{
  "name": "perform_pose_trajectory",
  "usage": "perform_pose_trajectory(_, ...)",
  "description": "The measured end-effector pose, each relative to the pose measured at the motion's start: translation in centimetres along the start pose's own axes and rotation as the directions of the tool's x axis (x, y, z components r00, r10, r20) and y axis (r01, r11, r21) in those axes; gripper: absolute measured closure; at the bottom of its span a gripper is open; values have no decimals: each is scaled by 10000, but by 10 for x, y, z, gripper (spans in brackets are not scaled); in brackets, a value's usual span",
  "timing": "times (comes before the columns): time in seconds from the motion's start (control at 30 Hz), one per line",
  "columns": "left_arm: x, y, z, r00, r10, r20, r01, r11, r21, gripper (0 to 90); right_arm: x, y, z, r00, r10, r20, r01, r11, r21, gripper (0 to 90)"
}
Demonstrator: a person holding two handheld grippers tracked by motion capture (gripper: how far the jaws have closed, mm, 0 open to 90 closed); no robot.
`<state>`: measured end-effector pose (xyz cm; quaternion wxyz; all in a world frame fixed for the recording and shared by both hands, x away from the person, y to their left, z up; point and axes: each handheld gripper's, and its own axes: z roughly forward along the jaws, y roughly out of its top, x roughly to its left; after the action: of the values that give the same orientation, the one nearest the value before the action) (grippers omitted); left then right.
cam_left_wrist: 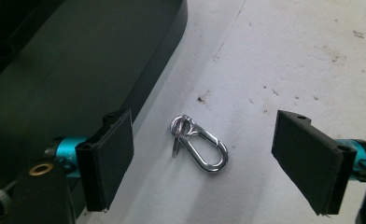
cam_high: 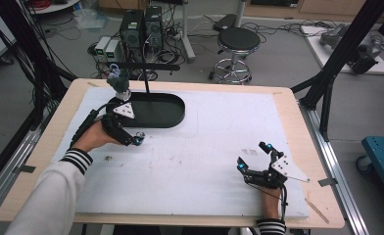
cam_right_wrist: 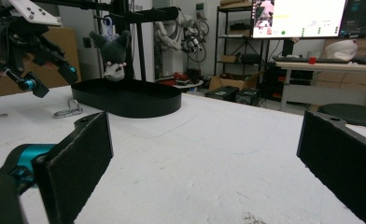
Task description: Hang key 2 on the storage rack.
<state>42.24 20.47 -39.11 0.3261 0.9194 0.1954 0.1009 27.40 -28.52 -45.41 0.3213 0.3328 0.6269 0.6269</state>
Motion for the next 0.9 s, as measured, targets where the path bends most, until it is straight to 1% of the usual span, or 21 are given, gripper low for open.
perform_pose_trajectory(0.07, 1, -1, 1, 10000, -50, -84, 51, 10000, 43, 229, 0, 0, 0, 10000, -6, -1, 6, 10000, 7, 28)
perform_pose_trajectory(0.13, 3, -2, 2, 9999, -109, -67, 110, 9998, 145, 267, 0, 0, 0, 10000, 14, -1, -14, 10000, 14, 28)
perform_pose_trajectory(0.17, 4, -2, 2, 9999, -52, -121, 55, 9997, 219, 273, 0, 0, 0, 10000, 4, -10, -4, 10000, 9, 28)
perform_pose_trajectory(0.2, 4, -2, 3, 9997, -115, -204, 120, 9996, 252, 285, 0, 0, 0, 10000, -23, -11, 23, 10000, -9, 28)
perform_pose_trajectory(0.23, 4, -2, 4, 9993, -107, -368, 121, 9992, 388, 324, 0, 0, 0, 10000, -18, -15, 18, 10000, 6, 28)
perform_pose_trajectory(0.27, 4, -3, 5, 9991, -189, -377, 205, 9989, 421, 362, 0, 0, 0, 10000, -32, -4, 32, 10000, -2, 28)
perform_pose_trajectory(0.3, 5, -3, 6, 9991, -138, -406, 156, 9989, 447, 365, 0, 0, 0, 10000, -15, -12, 15, 10000, 17, 28)
perform_pose_trajectory(0.4, 6, -4, 7, 9993, -50, -368, 66, 9990, 441, 413, 0, 0, 0, 10000, -26, 5, 26, 10000, 17, 28)
perform_pose_trajectory(0.43, 6, -3, 8, 9989, -10, -462, 31, 9990, 456, 420, 0, 0, 0, 10000, -26, 0, 26, 10000, 13, 28)
perform_pose_trajectory(0.5, 6, -4, 8, 9993, 37, -382, -18, 9988, 496, 444, 0, 0, 0, 10000, -20, 2, 20, 10000, 18, 28)
perform_pose_trajectory(0.57, 7, -4, 10, 9990, 119, -442, -93, 9982, 594, 463, 0, 0, 0, 10000, -50, 10, 50, 10000, 9, 28)
perform_pose_trajectory(0.6, 7, -5, 11, 9992, 104, -378, -83, 9984, 554, 489, 0, 0, 0, 10000, -32, 0, 32, 10000, 14, 28)
perform_pose_trajectory(0.63, 7, -5, 12, 9990, 158, -412, -134, 9982, 586, 504, 0, 0, 0, 10000, -31, 5, 31, 10000, 17, 28)
perform_pose_trajectory(0.7, 8, -5, 13, 9992, 198, -354, -175, 9978, 634, 512, 0, 0, 0, 10000, -27, -2, 27, 10000, 15, 28)
perform_pose_trajectory(0.77, 8, -5, 14, 9992, 271, -306, -252, 9979, 598, 539, 0, 0, 0, 10000, -33, 9, 33, 10000, 13, 28)
perform_pose_trajectory(0.83, 9, -5, 15, 9990, 349, -278, -331, 9975, 623, 585, 0, 0, 0, 10000, -27, -6, 27, 10000, 10, 28)
perform_pose_trajectory(0.9, 9, -5, 16, 9989, 403, -227, -388, 9973, 621, 596, 0, 0, 0, 10000, -33, 4, 33, 10000, 17, 28)
